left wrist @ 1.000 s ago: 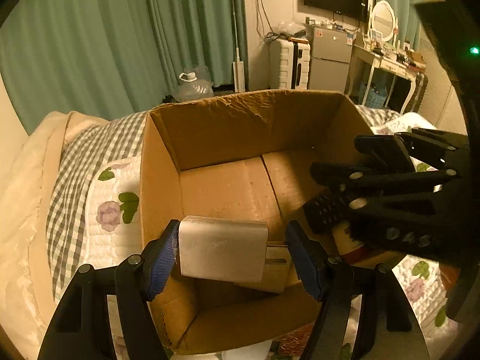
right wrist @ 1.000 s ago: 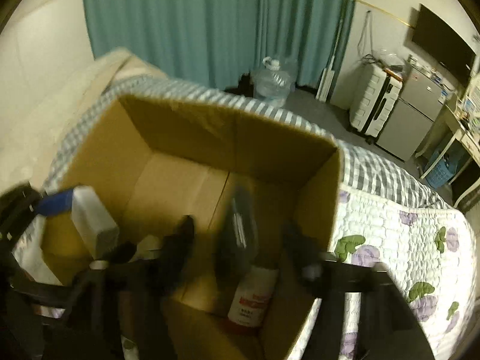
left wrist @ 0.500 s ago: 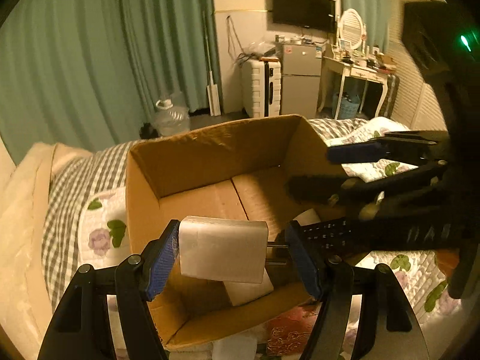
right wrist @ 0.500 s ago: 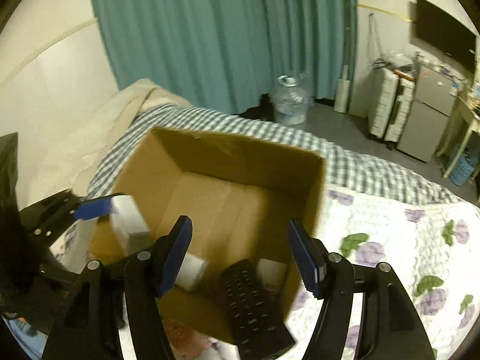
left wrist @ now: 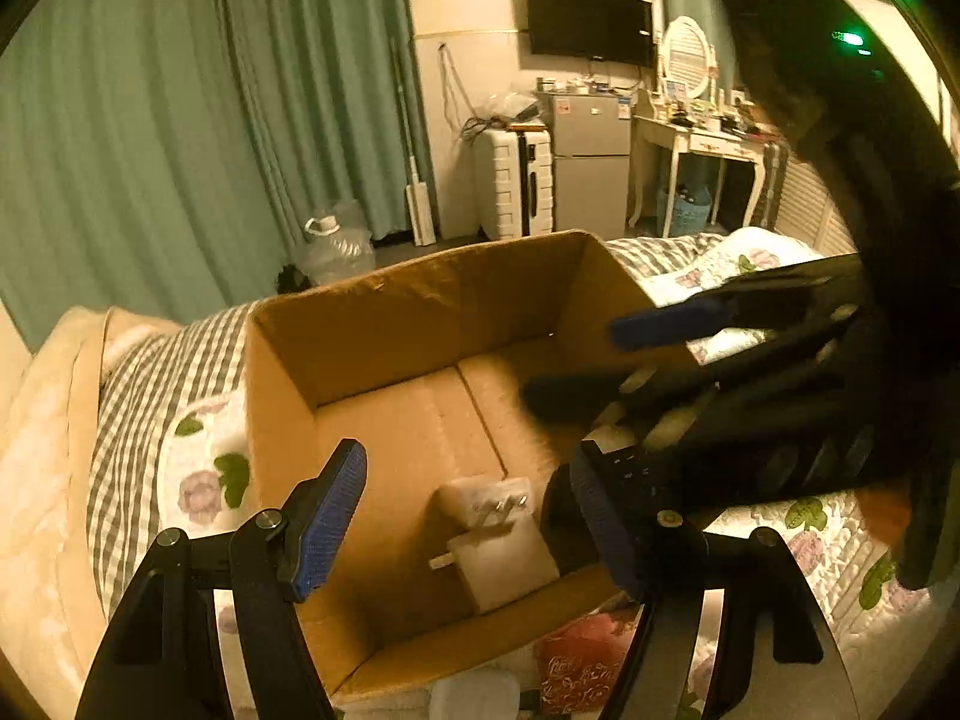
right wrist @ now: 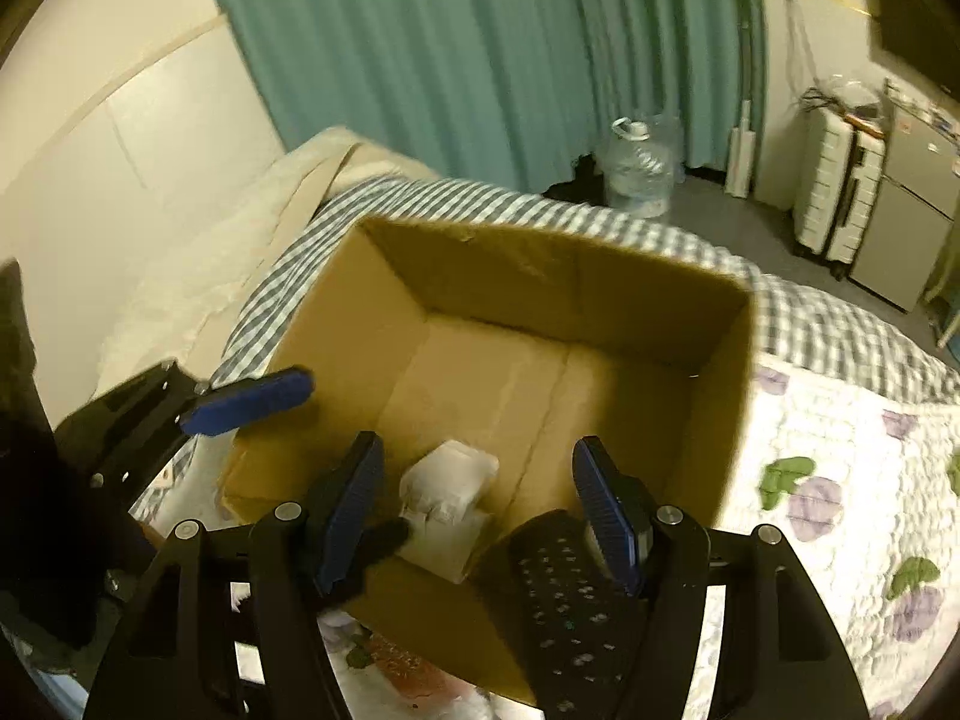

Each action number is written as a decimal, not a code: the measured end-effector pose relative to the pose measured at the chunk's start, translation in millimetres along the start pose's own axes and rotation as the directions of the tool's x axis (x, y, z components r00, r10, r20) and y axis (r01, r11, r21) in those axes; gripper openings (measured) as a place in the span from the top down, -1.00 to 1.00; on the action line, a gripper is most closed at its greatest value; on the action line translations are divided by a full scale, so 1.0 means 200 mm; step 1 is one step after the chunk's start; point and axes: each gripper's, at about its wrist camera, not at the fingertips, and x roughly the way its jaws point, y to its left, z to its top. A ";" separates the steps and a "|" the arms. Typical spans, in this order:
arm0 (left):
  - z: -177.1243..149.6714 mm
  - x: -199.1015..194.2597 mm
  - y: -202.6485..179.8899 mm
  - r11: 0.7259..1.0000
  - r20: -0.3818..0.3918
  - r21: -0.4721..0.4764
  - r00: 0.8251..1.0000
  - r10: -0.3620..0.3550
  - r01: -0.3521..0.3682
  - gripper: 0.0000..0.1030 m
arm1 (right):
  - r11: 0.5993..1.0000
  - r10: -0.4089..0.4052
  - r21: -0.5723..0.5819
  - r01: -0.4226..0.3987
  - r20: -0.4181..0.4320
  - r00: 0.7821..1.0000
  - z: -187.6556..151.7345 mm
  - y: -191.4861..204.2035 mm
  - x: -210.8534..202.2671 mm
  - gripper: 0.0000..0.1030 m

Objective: Organize rigid objects
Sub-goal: 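Carry the plug and remote over the box and release both, then grasp the blue earbud case with the left tool while the right tool grasps the hair dryer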

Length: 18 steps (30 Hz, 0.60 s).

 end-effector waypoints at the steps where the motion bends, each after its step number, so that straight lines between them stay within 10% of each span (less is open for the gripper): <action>1: -0.01 -0.01 0.01 1.000 -0.002 -0.007 1.000 0.004 -0.004 -0.42 | 1.000 -0.014 0.010 0.014 0.014 1.000 0.00 -0.01 -0.02 -0.26; 18: -0.39 -0.36 0.06 0.974 -0.028 -0.193 0.993 0.115 -0.118 -0.42 | 0.957 -0.275 -0.063 0.282 0.093 0.957 -0.42 0.18 -0.40 -0.26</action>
